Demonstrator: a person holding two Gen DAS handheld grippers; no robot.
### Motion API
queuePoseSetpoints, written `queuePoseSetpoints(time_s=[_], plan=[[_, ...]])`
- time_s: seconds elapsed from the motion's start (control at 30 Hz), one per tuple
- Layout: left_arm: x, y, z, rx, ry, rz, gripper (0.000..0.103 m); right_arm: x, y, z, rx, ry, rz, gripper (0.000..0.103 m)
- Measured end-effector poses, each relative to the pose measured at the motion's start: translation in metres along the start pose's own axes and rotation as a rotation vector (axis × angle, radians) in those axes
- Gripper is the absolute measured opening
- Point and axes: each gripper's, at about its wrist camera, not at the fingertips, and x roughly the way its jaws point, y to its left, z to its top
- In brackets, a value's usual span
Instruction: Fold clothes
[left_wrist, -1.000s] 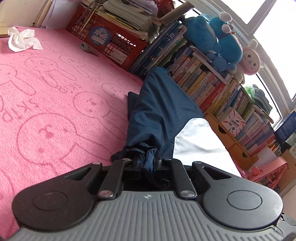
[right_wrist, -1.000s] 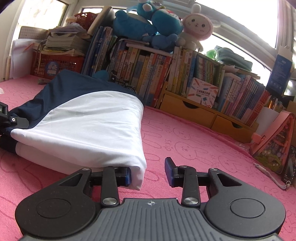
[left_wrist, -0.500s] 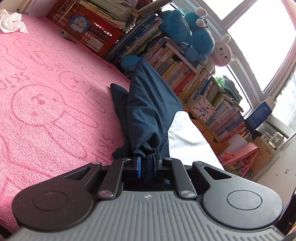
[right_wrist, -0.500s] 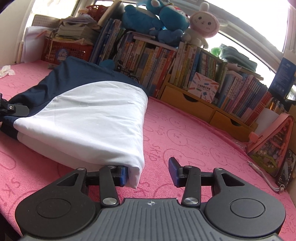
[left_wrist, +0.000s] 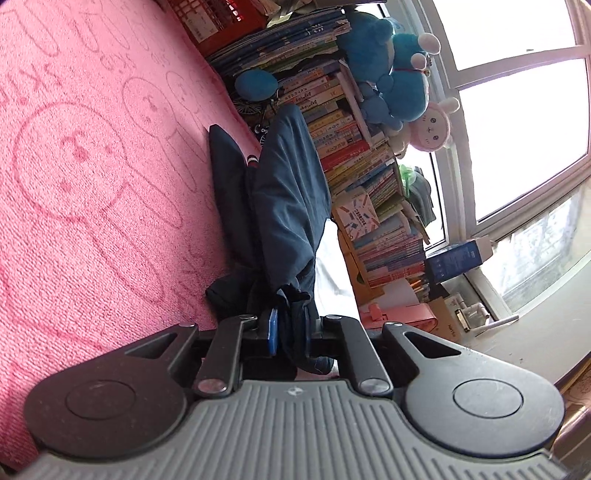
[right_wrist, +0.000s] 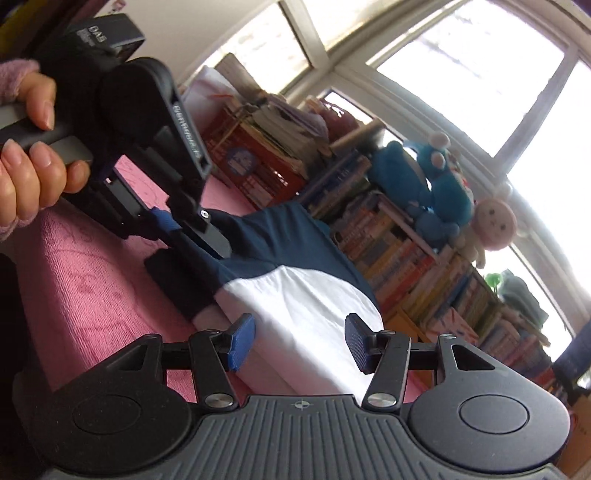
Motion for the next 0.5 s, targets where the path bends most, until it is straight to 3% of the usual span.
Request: queuePoseSetpoints(time_s=[0.27, 0.37, 0.5], plan=[[0.0, -0.002, 0.008, -0.046, 0.018, -0.069, 0.011, 0.024, 0.03, 0.025, -0.11, -0.055, 0.084, 0.054], [0.0, -0.003, 0.008, -0.038, 0.028, -0.074, 0.012, 0.037, 0.031, 0.031, -0.109, -0.047, 0.066, 0.053], [-0.003, -0.006, 0.007, -0.021, 0.05, -0.092, 0.012, 0.059, 0.031, 0.038, -0.1, -0.016, 0.057, 0.04]])
